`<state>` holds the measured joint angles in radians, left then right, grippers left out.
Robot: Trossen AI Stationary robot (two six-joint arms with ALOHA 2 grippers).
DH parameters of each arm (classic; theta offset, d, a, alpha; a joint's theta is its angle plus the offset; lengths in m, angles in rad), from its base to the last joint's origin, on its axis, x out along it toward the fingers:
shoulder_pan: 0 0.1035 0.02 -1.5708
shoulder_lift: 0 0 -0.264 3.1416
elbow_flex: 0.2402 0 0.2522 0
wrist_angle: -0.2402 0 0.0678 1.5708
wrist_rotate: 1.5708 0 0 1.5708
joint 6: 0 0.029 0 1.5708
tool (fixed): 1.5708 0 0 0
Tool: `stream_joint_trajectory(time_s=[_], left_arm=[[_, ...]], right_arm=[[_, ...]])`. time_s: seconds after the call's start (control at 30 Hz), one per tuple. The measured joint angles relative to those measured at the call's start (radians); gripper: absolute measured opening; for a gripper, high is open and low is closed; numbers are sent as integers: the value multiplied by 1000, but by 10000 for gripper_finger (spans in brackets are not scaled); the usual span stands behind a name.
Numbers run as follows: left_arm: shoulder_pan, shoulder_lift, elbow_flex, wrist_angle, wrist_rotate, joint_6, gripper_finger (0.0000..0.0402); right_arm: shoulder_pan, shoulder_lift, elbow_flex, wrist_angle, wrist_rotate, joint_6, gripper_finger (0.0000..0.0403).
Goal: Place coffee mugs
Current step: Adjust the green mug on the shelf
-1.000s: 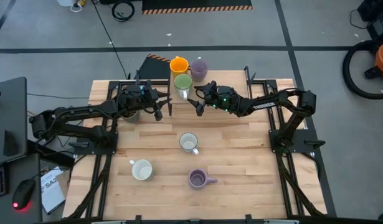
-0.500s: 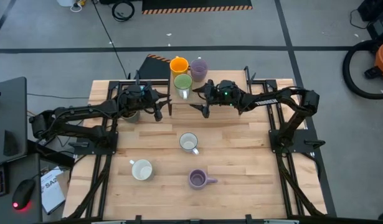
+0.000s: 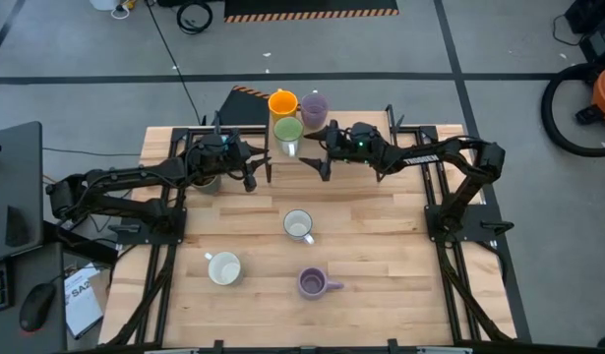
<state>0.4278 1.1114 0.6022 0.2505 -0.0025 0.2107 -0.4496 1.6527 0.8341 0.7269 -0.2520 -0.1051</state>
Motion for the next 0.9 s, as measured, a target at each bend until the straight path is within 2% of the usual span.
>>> stream_joint_trajectory(time_s=[0.23,0.5,0.7,0.8,0.9], left_arm=[[0,0,0,14,49,-20,110],[0,0,1,19,50,-19,110],[0,0,1,8,50,-16,110],[1,0,1,4,41,-8,110],[1,-1,1,-20,-19,19,110]], right_arm=[[4,13,0,31,-6,27,374],[24,93,43,40,-14,34,373],[29,89,53,5,23,25,373],[30,83,53,4,27,29,373],[33,84,53,-9,28,34,373]])
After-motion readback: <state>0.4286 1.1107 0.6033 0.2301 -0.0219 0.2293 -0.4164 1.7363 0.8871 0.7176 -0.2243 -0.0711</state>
